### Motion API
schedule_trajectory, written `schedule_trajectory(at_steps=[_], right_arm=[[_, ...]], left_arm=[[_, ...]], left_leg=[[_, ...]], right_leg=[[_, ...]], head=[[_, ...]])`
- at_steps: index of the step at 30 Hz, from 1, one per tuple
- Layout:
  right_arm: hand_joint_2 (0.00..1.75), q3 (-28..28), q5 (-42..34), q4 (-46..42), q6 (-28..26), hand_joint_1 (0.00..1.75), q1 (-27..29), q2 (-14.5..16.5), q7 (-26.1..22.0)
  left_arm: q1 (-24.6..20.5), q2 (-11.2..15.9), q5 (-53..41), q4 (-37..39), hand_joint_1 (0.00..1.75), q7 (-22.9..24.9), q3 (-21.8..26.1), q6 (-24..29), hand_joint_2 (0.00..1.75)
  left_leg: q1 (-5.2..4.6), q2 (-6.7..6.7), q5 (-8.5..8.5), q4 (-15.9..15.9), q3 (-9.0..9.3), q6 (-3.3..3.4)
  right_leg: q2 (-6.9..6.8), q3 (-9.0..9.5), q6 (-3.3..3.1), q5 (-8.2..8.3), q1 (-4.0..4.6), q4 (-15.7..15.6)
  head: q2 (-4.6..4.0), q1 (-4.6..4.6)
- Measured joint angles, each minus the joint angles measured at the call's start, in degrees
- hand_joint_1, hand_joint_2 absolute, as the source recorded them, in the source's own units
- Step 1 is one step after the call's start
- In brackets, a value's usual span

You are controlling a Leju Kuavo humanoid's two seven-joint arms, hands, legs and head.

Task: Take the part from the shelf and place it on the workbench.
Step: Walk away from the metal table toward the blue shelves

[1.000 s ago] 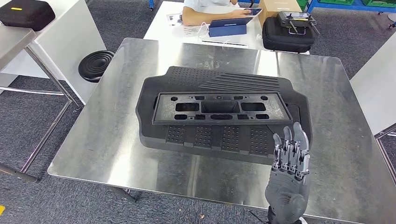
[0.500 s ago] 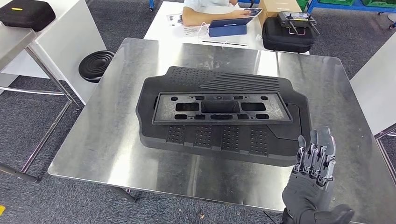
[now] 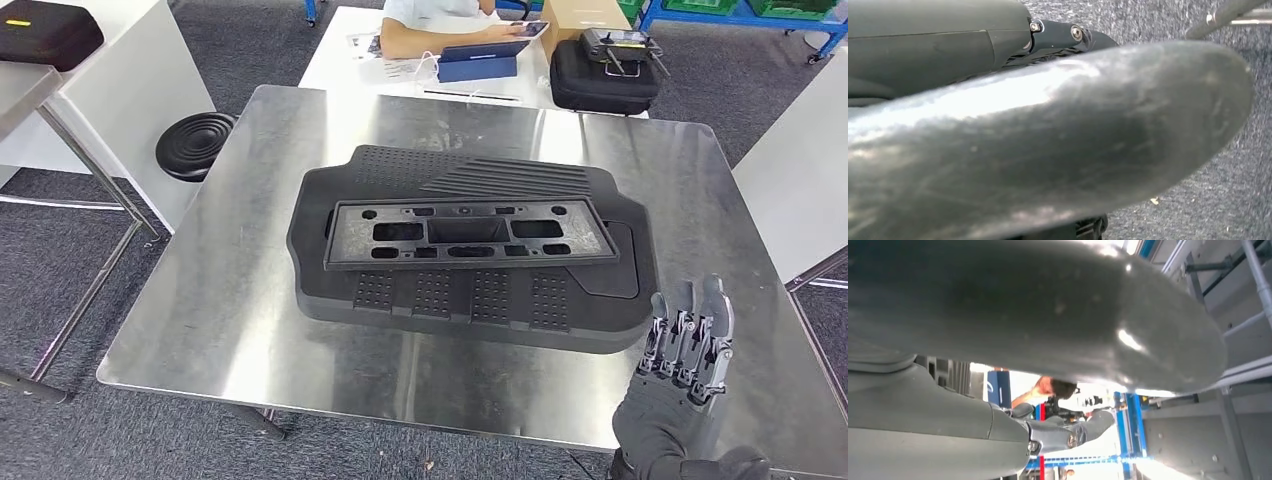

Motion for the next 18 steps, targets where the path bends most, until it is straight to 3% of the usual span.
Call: schedule_trajectory(at_steps=[1, 3, 4, 6, 8, 10, 12, 14, 15, 16, 18], right_arm=[[0.0, 0.0, 0.0, 0.0, 0.0, 0.0, 0.0, 0.0, 0.0], [0.0, -0.1, 0.0, 0.0, 0.0, 0.0, 0.0, 0.0, 0.0], [0.0, -0.1, 0.0, 0.0, 0.0, 0.0, -0.1, 0.0, 0.0], [0.0, -0.3, 0.0, 0.0, 0.0, 0.0, -0.1, 0.0, 0.0], [0.0, -0.3, 0.0, -0.1, -0.1, 0.0, 0.0, 0.1, 0.0], [0.0, -0.4, 0.0, -0.3, -0.1, 0.0, 0.0, 0.2, 0.0], [0.0, -0.5, 0.1, -0.4, -0.1, 0.0, 0.1, 0.3, 0.0], [0.0, -0.6, 0.2, -0.3, -0.1, 0.0, 0.0, 0.3, 0.0], [0.0, -0.6, 0.2, -0.3, -0.1, 0.0, 0.0, 0.3, 0.0], [0.0, -0.6, 0.2, -0.3, -0.1, 0.0, 0.0, 0.3, 0.0], [0.0, -0.7, 0.2, -0.3, -0.1, 0.0, 0.0, 0.3, 0.0]], left_arm=[[0.0, -0.1, 0.0, 0.0, 0.0, 0.0, 0.0, 0.0, 0.0], [0.0, -0.1, 0.0, 0.0, 0.0, 0.0, 0.1, 0.0, 0.0], [0.1, -0.1, 0.0, -0.1, 0.0, 0.0, 0.1, 0.0, 0.0], [0.2, -0.1, 0.0, -0.3, 0.0, 0.0, 0.1, 0.0, 0.0], [0.2, -0.1, 0.0, -0.3, 0.0, 0.0, 0.1, 0.0, 0.0], [0.2, -0.2, 0.1, -0.3, 0.0, 0.0, 0.1, 0.0, 0.0], [0.2, -0.2, 0.1, -0.3, 0.0, 0.0, 0.2, -0.1, 0.0], [0.3, -0.2, 0.1, -0.3, 0.0, 0.0, 0.3, -0.1, 0.0], [0.4, -0.2, 0.1, -0.3, 0.0, 0.0, 0.4, -0.2, 0.0], [0.4, -0.2, 0.1, -0.3, 0.0, 0.0, 0.5, -0.2, 0.0], [0.4, -0.2, 0.1, -0.3, 0.0, 0.0, 0.7, -0.2, 0.0]], left_leg=[[0.15, 0.41, -0.07, 0.0, 0.04, -0.21], [0.38, 1.12, -0.29, 0.1, 0.31, -0.97], [0.35, 1.48, -0.54, 0.2, 0.54, -1.49], [0.15, 2.32, -1.02, 0.1, 1.29, -2.54], [0.34, 3.32, -1.32, -0.2, 2.08, -3.42], [0.72, 2.43, -2.98, 1.5, 1.93, -3.94], [0.88, -0.21, -7.07, 7.9, -0.66, -4.05], [0.85, -1.61, -10.3, 15.4, -4.25, -3.97], [0.85, -1.8, -10.29, 16.8, -5.15, -3.87], [0.85, -1.9, -9.03, 15.9, -4.95, -3.7], [0.93, -3.15, -4.6, 8.8, -1.99, -3.26]], right_leg=[[-0.29, 1.19, 0.66, 0.73, -0.18, -1.8], [-2.37, 6.2, 1.88, 3.12, -0.48, -10.2], [-3.58, 8.39, 2.01, 4.04, -0.42, -13.8], [-4.73, 10.07, 1.05, 4.73, -0.08, -16.6], [-3.37, 10.13, -0.39, 5.04, 0.13, -16.6], [-2.14, 10.58, -1.42, 5.31, -0.16, -16.7], [-1.03, 10.85, -2.15, 5.43, -0.28, -16.8], [0.24, 10.9, -2.5, 5.37, 0.06, -16.8], [0.97, 10.96, -2.55, 5.33, 0.22, -16.7], [1.74, 11.07, -2.58, 5.29, 0.32, -16.7], [3.24, 11.36, -2.46, 5.12, 0.36, -16.7]], head=[[0.0, 0.0], [0.0, 0.1], [0.0, 0.17], [0.0, 0.1], [0.0, -0.12], [0.0, -0.26], [0.0, -0.5], [0.0, -0.59], [0.0, -0.58], [0.0, -0.58], [0.0, -0.59]])
